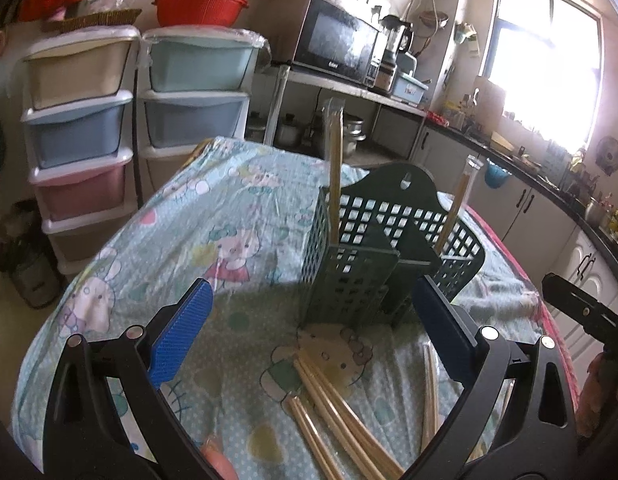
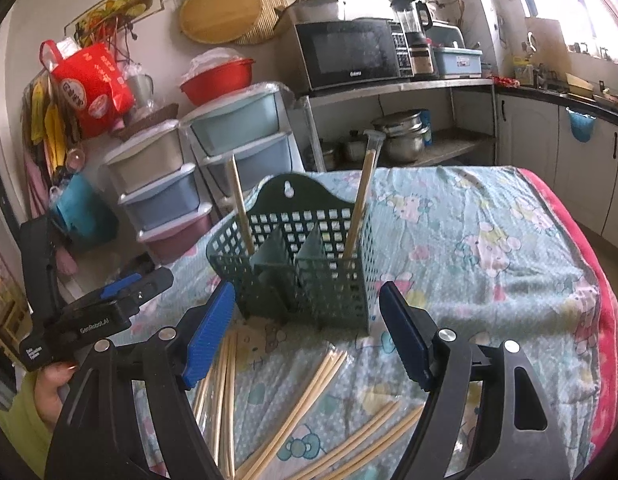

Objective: Organize utensils
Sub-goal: 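Move both grippers back down toward the chopstick pile, then close the left gripper on a chopstick while the right gripper grasps another chopstick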

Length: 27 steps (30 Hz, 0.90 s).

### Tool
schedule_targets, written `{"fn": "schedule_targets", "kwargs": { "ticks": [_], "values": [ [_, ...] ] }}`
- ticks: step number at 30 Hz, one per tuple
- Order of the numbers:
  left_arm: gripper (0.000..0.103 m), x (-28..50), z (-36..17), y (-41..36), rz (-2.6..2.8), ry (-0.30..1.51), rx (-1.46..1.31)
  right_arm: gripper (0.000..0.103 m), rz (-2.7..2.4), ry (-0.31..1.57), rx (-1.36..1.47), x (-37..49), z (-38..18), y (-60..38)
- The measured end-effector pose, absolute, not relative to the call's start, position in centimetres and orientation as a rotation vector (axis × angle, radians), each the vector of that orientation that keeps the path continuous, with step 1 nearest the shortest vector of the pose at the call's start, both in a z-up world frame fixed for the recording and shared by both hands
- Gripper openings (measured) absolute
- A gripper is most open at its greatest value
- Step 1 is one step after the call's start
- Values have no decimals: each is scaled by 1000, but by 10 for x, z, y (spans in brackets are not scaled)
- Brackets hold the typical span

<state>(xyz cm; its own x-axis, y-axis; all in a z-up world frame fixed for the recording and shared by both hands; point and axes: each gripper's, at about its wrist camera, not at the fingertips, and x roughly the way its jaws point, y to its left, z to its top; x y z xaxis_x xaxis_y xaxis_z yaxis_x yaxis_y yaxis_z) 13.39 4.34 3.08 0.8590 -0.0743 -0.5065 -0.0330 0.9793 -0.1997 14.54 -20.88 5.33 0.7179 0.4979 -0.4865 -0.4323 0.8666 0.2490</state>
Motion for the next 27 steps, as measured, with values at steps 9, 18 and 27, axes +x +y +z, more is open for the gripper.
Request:
{"fn": "schedule_targets", "kwargs": {
  "ticks": [9, 18, 27],
  "values": [
    [63, 146, -7, 54, -46, 706, -259, 55, 530, 702, 85, 158, 22, -192],
    [38, 152, -44, 58, -116, 862, -330, 45, 529, 811, 61, 170, -10, -178],
    [33, 169, -56, 46, -151, 919, -307, 42, 522, 854, 30, 182, -27, -168]
  ]
}}
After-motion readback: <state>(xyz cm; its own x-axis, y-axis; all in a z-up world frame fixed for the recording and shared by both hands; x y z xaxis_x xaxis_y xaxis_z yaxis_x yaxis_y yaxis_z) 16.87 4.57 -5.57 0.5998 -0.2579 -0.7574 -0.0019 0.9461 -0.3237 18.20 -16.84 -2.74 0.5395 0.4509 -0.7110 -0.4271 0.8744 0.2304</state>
